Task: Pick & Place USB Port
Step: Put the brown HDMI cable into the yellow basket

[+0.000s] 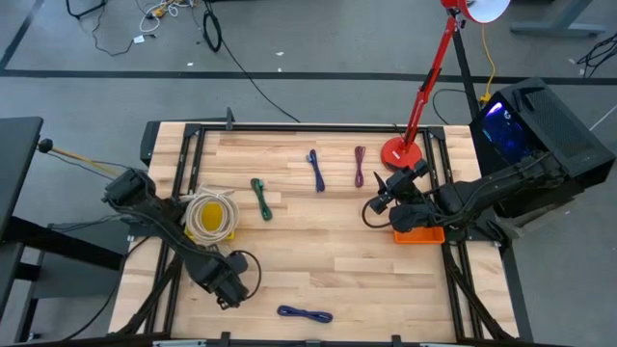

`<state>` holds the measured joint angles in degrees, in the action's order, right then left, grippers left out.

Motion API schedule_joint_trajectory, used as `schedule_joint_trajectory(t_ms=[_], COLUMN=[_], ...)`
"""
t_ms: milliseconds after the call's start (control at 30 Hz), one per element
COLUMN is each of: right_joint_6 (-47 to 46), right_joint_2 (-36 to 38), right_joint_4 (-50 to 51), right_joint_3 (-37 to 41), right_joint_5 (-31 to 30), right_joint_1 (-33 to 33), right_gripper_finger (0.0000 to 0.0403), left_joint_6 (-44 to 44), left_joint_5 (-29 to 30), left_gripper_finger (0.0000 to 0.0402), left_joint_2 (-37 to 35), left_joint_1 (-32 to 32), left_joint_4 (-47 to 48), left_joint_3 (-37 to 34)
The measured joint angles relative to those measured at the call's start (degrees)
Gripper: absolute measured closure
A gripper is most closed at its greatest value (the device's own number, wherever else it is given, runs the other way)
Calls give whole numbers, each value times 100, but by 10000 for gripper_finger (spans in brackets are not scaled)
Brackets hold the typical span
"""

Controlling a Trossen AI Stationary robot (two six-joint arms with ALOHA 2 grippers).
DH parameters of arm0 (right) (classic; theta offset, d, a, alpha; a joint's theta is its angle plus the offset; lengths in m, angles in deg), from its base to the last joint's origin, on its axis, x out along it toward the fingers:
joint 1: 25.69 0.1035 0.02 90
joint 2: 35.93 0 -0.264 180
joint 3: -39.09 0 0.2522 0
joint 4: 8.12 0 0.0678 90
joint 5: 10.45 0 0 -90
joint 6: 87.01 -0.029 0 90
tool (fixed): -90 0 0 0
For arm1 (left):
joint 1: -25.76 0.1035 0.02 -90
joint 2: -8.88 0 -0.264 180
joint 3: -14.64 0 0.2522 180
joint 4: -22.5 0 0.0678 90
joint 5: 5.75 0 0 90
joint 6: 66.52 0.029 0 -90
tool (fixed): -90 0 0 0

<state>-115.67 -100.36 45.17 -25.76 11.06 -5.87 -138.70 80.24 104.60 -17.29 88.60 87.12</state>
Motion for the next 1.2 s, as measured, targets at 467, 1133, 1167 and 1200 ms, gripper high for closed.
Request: schedule_joint_trajectory(t_ms=[467,1133,1167,1200], right_joint_6=[-7,-20,-20,-20], right_joint_2=[0,0,0,0], right_joint_4=[-18,-120,-120,-120], right_joint_3=[0,0,0,0], right_joint_5=[-7,-107,-107,-107], right_joint_1=[196,207,207,207], right_gripper_finger=[218,218,218,218], left_joint_6=[-16,379,364,362], left_joint_5=[167,520,496,474], left_gripper_finger=[276,391,392,393], left_joint_2=[377,554,554,555], left_joint_1=[-33,-26,-26,-26], left_joint_4=[-208,-395,-418,-456], left_joint_3=[13,11,9,15])
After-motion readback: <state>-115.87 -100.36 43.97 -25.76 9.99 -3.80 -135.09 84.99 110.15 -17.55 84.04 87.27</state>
